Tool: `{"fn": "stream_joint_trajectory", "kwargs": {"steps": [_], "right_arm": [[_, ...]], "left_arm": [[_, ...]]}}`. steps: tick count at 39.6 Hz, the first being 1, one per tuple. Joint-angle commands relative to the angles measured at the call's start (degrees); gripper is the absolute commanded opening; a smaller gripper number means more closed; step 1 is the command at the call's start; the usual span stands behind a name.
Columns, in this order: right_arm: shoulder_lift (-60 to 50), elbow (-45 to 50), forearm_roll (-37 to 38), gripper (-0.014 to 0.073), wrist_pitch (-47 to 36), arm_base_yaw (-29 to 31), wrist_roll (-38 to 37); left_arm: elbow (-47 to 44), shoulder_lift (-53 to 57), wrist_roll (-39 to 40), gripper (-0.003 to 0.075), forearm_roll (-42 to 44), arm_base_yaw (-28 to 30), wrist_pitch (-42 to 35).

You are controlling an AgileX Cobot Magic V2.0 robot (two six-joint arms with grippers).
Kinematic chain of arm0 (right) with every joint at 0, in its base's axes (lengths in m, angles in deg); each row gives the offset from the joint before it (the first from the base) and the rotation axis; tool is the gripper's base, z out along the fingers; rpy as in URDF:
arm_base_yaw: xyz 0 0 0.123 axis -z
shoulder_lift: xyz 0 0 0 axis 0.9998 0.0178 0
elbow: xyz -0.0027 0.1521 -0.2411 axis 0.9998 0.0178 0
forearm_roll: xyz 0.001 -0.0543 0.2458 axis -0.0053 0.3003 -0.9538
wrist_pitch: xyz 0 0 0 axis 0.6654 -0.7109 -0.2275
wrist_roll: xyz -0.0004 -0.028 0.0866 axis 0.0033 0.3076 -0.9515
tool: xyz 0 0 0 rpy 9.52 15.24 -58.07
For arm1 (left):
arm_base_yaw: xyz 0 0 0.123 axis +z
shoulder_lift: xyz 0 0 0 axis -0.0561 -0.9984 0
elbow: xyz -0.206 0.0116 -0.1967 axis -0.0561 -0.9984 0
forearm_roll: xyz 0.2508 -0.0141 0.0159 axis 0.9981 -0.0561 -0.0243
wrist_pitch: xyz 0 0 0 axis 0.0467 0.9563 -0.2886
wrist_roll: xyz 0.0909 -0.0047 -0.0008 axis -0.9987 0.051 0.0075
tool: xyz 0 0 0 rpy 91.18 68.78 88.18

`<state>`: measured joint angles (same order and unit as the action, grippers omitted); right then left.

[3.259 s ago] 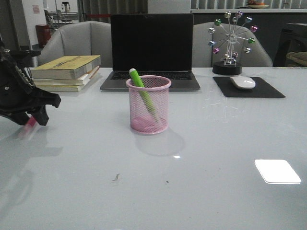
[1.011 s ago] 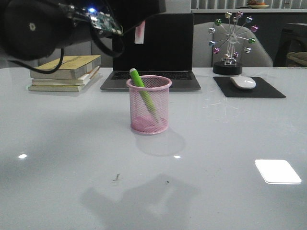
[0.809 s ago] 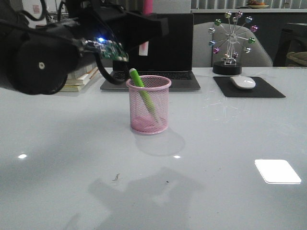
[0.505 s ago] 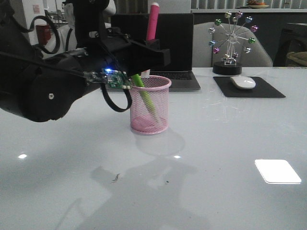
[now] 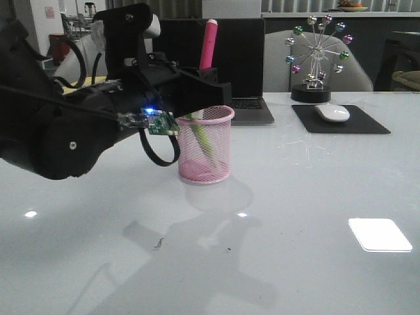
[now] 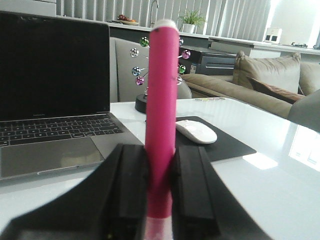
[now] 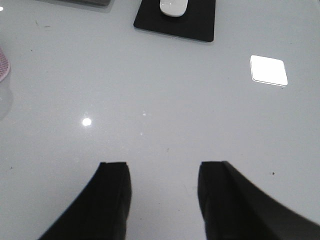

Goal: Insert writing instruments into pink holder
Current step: 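Lower the pink marker into the holder and open the left gripper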

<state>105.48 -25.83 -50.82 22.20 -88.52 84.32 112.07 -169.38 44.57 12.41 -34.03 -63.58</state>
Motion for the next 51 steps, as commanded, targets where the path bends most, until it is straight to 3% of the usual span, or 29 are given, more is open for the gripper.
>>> {"fn": "stream_joint_trajectory", "kwargs": {"steps": [1, 14, 27, 37, 46, 51], "right_arm": [[-0.4, -1.7, 0.4, 0.0433, -3.1, 0.4, 0.4], [-0.4, -1.7, 0.5, 0.0433, -2.6, 0.4, 0.4], [-0.4, -1.7, 0.5, 0.0433, -2.6, 0.4, 0.4], [-0.4, -1.7, 0.7, 0.0433, -2.6, 0.4, 0.4], [-0.4, -1.7, 0.9, 0.0433, -2.7, 0.4, 0.4], [-0.4, -1.7, 0.9, 0.0433, -2.7, 0.4, 0.4]], "left_arm": [[1.7, 1.1, 0.2, 0.0092, 0.0, 0.4, -8.8], [3.1, -0.4, 0.2, 0.0110, 2.7, 0.5, -11.4], [3.1, -0.4, 0.2, 0.0390, 3.4, 0.5, -11.4], [3.1, 1.1, 0.2, 0.0393, 4.0, 0.5, -12.1], [3.1, 7.2, 0.1, 0.0393, 4.4, 2.6, -5.6], [3.1, 12.9, 0.1, 0.0393, 5.0, 5.0, 3.3]]}}
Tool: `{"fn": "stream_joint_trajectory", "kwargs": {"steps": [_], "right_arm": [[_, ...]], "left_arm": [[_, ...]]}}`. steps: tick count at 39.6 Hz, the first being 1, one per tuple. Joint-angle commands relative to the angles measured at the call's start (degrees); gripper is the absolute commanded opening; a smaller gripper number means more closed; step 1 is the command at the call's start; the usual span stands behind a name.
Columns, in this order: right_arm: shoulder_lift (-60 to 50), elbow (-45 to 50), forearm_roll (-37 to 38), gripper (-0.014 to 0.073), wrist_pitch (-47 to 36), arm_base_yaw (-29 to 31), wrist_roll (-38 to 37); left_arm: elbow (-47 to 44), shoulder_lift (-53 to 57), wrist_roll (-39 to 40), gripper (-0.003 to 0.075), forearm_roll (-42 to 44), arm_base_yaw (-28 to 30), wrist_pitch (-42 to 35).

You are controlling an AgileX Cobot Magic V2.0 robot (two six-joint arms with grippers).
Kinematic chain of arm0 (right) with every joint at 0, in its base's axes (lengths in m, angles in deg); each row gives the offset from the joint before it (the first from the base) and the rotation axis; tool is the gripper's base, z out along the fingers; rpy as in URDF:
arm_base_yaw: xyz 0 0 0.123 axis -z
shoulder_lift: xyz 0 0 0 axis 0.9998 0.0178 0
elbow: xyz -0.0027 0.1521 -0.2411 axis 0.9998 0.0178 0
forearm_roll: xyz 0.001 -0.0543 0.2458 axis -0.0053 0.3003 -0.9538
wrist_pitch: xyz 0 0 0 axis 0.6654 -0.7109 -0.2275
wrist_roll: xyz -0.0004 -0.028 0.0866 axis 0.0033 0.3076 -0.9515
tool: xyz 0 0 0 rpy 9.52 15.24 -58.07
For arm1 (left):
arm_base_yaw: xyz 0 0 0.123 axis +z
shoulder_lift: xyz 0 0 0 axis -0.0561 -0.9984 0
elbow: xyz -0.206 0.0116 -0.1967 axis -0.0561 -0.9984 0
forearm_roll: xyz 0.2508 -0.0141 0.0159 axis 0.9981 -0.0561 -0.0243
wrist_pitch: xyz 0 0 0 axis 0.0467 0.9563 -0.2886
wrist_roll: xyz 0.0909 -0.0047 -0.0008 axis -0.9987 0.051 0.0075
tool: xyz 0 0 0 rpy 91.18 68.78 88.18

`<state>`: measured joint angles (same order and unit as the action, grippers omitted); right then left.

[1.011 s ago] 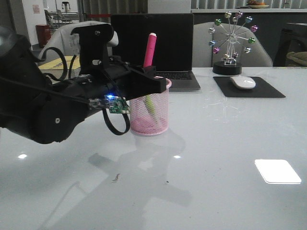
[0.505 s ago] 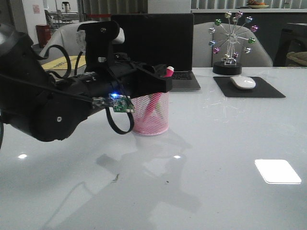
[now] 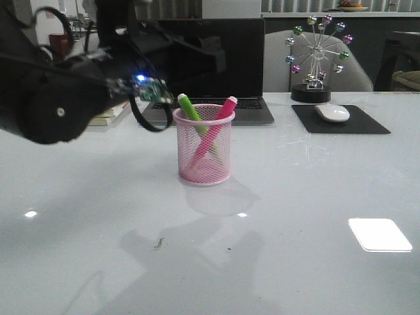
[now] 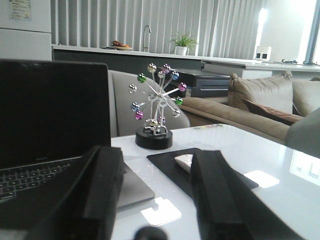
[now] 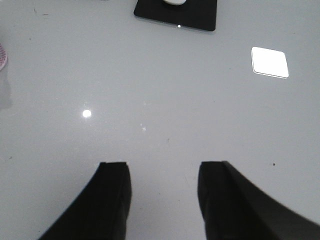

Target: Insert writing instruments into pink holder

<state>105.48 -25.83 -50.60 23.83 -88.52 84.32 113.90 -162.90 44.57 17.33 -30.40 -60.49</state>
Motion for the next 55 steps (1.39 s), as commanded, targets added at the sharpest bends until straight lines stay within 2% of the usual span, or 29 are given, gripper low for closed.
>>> {"fn": "stream_joint_trajectory", "kwargs": {"steps": [1, 16, 21, 30, 33, 46, 55], "right_arm": [[-0.4, -1.7, 0.7, 0.0433, -4.4, 0.4, 0.4], [-0.4, -1.7, 0.7, 0.0433, -4.8, 0.4, 0.4], [-0.4, -1.7, 0.7, 0.0433, -5.0, 0.4, 0.4], [-0.4, -1.7, 0.7, 0.0433, -6.8, 0.4, 0.4], [-0.4, -1.7, 0.7, 0.0433, -7.0, 0.4, 0.4], [-0.4, -1.7, 0.7, 0.0433, -6.9, 0.4, 0.4], [-0.4, -1.7, 0.7, 0.0433, -6.9, 0.4, 0.4]], "left_arm": [[1.3, 7.5, 0.1, 0.0391, 0.2, 2.1, 2.4], [1.3, 27.3, 0.1, 0.0290, 5.2, 13.7, 25.3], [1.3, 33.4, 0.1, 0.0279, 7.8, 17.5, 33.2], [1.0, 45.0, 0.1, 0.0279, 7.9, 23.9, 58.0], [0.7, 48.5, 0.1, 0.0279, 7.9, 25.9, 63.2], [-6.7, 64.1, 0.1, 0.0280, 10.3, 34.6, 63.9], [-19.5, 74.6, 0.1, 0.0280, 10.0, 35.6, 63.5]]}}
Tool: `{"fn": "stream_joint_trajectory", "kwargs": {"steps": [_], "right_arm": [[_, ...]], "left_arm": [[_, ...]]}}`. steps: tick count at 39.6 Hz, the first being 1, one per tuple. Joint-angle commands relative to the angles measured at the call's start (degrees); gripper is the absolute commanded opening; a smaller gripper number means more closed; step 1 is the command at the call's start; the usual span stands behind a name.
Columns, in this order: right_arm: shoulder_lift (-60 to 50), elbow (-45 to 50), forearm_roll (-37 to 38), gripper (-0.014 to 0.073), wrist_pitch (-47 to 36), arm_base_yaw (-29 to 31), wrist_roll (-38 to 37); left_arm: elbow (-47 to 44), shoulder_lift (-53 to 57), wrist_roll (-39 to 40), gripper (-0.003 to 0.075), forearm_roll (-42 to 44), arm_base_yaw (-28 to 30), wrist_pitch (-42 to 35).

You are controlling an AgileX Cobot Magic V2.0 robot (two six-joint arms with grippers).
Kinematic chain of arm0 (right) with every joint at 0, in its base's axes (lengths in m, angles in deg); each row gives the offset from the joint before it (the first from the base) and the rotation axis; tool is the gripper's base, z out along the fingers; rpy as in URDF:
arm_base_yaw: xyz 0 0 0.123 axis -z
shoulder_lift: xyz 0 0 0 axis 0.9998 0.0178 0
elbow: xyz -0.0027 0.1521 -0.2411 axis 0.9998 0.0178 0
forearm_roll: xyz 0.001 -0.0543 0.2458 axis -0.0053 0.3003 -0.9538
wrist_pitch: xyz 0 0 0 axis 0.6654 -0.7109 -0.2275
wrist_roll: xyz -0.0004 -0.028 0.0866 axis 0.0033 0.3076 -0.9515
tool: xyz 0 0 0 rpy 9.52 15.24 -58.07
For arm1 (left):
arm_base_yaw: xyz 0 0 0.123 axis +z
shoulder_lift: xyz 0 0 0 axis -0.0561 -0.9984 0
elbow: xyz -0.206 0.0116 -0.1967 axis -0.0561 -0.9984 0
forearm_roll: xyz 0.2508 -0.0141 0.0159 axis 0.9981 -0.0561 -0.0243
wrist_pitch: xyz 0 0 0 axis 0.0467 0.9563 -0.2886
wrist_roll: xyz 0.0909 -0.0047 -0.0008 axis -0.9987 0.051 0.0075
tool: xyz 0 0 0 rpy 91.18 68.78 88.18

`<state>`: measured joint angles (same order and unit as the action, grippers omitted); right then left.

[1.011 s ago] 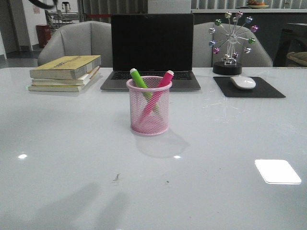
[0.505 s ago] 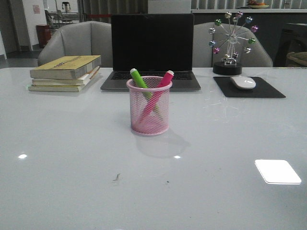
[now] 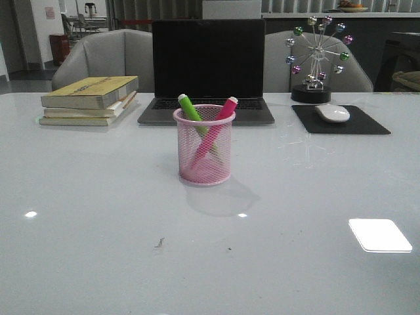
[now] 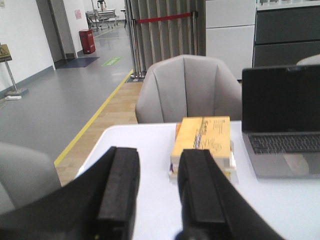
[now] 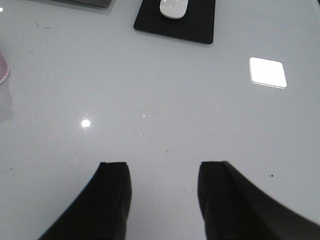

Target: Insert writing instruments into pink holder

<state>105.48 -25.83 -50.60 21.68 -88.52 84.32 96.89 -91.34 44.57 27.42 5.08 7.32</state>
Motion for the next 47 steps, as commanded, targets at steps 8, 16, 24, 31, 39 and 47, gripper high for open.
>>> {"fn": "stream_joint_trajectory", "kwargs": {"steps": [8, 16, 24, 31, 39, 47], "right_arm": [[-0.4, -1.7, 0.7, 0.0433, -3.6, 0.4, 0.4], [-0.4, -1.7, 0.7, 0.0433, -3.5, 0.4, 0.4], [-0.4, -1.7, 0.7, 0.0433, -3.9, 0.4, 0.4], [-0.4, -1.7, 0.7, 0.0430, -3.9, 0.4, 0.4], [-0.4, -1.7, 0.7, 0.0166, -3.9, 0.4, 0.4], [-0.4, -1.7, 0.6, 0.0066, -3.9, 0.4, 0.3]], "left_arm": [[-10.4, 9.2, 0.1, 0.0281, -1.4, 0.1, -7.2], [-12.0, 9.3, 0.1, 0.0281, -2.1, -1.7, -8.3], [-12.1, 9.3, 0.1, 0.0280, -1.9, -4.2, -8.4], [-12.1, 9.3, 0.1, 0.0280, -1.9, -4.2, -8.6], [-12.1, 9.3, 0.1, 0.0279, -1.9, -4.2, -8.6], [-12.1, 9.3, 0.1, 0.0279, -1.9, -4.2, -8.6]]}}
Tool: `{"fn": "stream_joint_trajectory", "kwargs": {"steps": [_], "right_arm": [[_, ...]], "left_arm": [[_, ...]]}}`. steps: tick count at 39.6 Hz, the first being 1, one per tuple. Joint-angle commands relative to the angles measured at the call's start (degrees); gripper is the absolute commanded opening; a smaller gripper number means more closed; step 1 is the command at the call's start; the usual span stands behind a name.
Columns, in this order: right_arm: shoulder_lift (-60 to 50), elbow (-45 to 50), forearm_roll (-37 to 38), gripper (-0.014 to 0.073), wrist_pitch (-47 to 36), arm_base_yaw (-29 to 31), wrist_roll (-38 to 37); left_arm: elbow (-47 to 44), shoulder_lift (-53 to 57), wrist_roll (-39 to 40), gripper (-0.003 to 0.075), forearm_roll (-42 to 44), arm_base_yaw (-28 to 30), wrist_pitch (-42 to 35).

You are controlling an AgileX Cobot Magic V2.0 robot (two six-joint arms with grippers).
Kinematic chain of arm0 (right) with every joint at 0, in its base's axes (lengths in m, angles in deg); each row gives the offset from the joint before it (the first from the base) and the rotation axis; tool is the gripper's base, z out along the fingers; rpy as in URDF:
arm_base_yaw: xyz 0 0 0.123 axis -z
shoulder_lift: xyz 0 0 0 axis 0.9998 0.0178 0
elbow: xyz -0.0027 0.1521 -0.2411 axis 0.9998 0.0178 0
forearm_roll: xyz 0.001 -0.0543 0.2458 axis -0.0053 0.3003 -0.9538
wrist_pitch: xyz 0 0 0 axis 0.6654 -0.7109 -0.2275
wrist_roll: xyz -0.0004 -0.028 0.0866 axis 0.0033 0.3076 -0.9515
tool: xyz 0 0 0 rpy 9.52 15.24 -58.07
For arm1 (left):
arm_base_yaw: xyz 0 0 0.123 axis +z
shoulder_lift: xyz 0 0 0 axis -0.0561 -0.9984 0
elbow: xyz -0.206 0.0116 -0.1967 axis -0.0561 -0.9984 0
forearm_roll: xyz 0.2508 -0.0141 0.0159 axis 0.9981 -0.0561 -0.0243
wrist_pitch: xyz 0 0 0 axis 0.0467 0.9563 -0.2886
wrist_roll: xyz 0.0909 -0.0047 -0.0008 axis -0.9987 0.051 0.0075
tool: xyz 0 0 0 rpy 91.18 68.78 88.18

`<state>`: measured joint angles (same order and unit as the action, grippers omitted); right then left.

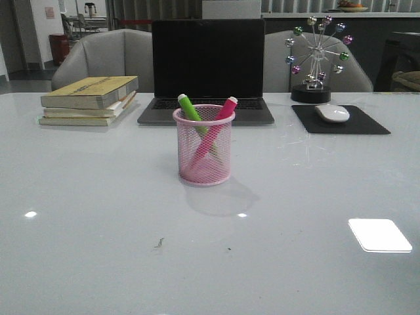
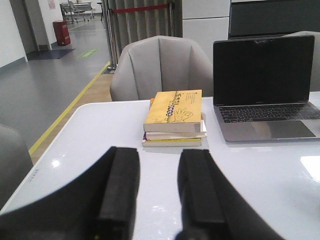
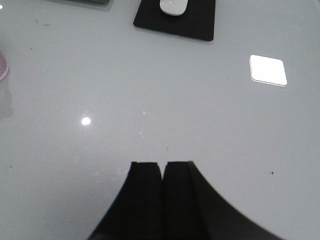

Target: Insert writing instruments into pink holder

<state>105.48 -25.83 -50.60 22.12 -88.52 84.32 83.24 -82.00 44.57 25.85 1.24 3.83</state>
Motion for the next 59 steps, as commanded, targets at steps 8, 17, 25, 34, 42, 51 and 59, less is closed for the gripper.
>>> {"fn": "stream_joint_trajectory", "kwargs": {"steps": [8, 17, 25, 34, 42, 51, 59], "right_arm": [[-0.4, -1.7, 0.6, 0.0066, -4.4, 0.4, 0.3], [-0.4, -1.7, 0.6, 0.0066, -4.4, 0.4, 0.2], [-0.4, -1.7, 0.6, 0.0066, 0.2, 0.4, 0.2], [-0.4, -1.7, -1.9, 0.0066, -0.1, 0.4, 0.2], [-0.6, -1.7, -3.3, 0.0066, -2.1, 0.4, 0.2], [-6.2, 1.1, -7.0, 0.0066, -18.4, 0.4, 0.2], [-19.6, 11.2, -7.0, 0.0066, -32.5, 0.4, 0.2]], "left_arm": [[1.6, 0.0, 0.1, 0.0279, -0.4, -0.4, -5.1], [1.6, 0.0, 0.1, 0.0279, -0.4, -0.4, -5.1], [1.5, 0.0, 0.1, 0.0279, -0.4, -0.4, -5.1], [1.5, 0.0, 0.1, 0.0279, -0.4, -0.4, -5.1], [1.5, 0.0, 0.1, 0.0279, -0.4, -0.4, -5.1], [1.5, 0.0, 0.1, 0.0279, -0.4, -0.4, -5.1], [1.5, 0.0, 0.1, 0.0279, -0.4, -0.4, -5.1]]}}
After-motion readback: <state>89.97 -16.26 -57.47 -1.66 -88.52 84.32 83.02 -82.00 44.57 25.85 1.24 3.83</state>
